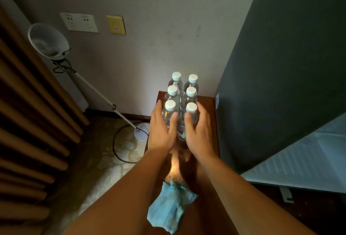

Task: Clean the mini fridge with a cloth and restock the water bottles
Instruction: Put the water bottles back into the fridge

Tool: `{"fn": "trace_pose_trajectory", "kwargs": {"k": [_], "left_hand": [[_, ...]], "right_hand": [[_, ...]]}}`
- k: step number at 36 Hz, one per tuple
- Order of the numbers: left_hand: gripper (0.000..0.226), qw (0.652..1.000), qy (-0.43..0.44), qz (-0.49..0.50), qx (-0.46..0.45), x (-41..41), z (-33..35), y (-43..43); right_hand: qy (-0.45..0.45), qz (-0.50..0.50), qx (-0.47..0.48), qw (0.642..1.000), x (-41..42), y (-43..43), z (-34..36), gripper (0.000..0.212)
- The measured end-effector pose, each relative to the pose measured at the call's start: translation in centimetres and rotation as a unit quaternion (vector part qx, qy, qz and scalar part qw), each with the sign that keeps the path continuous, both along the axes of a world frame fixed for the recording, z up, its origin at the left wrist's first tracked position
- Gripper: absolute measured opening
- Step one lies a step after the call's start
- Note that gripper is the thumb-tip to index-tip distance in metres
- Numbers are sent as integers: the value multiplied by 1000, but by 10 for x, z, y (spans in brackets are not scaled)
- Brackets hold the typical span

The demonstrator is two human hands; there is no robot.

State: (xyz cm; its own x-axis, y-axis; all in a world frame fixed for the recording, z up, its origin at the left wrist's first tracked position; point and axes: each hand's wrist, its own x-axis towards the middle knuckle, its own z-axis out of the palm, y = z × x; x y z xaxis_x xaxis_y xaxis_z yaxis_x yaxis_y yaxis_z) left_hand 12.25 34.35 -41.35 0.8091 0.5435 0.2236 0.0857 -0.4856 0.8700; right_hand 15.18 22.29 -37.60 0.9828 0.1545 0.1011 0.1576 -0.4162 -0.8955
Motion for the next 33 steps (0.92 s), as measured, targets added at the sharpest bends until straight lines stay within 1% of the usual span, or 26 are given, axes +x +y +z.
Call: {"fn": "trace_pose_trajectory", "kwargs": {"k": [4,7,9,12,14,18,21,23,26,27,30,33], "left_hand": [[69,998,-53,-16,-17,4,-9,-6],[68,998,-50,10,-36,5,-7,-13],[65,998,-51,19,-35,6,-6,-14],[65,998,-63,6,-15,4,-8,-17],[59,997,-64,15,-28,-1,-10,-23],[48,994,-70,64,-47,-28,-6,-40],[46,993,-91,81,-8,-62,6,-66],[41,991,-109,75,-18,-76,7,-68],[50,987,-142,70,-6,-99,15,-95],[54,987,-145,69,-5,-106,23,-110],[55,985,-155,73,5,-115,38,-150],[61,983,-172,65,12,-111,51,-189]], "right_hand": [[0,-20,-10,1000,8,2,-15,55],[4,-17,-23,1000,9,1,-22,46],[9,-7,-1,1000,10,0,-25,40],[29,3,34,999,7,-5,-25,33],[25,7,52,998,-2,-11,-22,31],[-8,26,46,999,-29,-27,-14,34],[-45,41,50,997,-59,-55,-3,38],[-48,49,62,996,-72,-57,-7,43],[-44,70,101,991,-96,-86,-1,45],[-41,77,111,990,-104,-102,3,43],[-43,107,125,985,-117,-145,8,34],[-56,106,123,985,-118,-188,14,27]]}}
